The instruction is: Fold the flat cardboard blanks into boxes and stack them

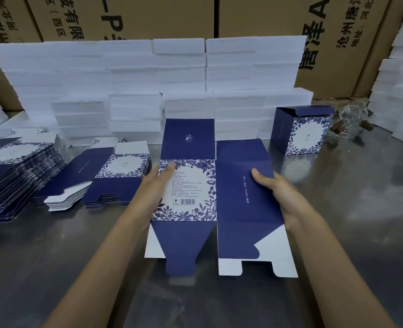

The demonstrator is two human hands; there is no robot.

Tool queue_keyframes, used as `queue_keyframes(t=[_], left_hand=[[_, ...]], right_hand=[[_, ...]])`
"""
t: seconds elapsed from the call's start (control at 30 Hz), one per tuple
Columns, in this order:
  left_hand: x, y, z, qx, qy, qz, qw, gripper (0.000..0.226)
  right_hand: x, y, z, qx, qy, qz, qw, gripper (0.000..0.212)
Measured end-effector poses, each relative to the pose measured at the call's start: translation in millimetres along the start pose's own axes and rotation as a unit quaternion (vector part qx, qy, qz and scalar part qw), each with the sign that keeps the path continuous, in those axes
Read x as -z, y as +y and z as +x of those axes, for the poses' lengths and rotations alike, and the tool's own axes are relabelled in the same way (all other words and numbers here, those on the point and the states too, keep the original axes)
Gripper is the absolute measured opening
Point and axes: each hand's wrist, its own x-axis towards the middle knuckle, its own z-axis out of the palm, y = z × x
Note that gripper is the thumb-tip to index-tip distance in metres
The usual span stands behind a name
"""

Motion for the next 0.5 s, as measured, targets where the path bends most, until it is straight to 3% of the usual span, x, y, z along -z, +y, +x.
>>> queue_keyframes(t=[0.1,0.3,0.37,0.5], left_hand=[[-0.8,4.5,-1.4,0.018,0.049,0.007,0.999,0.022],[-1.4,5.3,-4.7,-0.052,0.13,0.01,0.99,0.03],[-1.7,7.0,-5.2,-0.05,0.129,-0.005,0.99,0.035],[-8.2,3.3,-7.8,-0.018,0.056,0.002,0.998,0.034]], right_hand=[[-0.1,-0.6,-1.5,-0.013,-0.017,-0.028,0.999,0.014],[5.1,0.1,-2.4,-0.051,-0.051,-0.045,0.996,0.035],[6.4,1.1,-1.5,-0.023,-0.047,-0.038,0.998,0.036],[3.2,1.5,1.1,0.031,-0.013,0.004,0.999,0.025]])
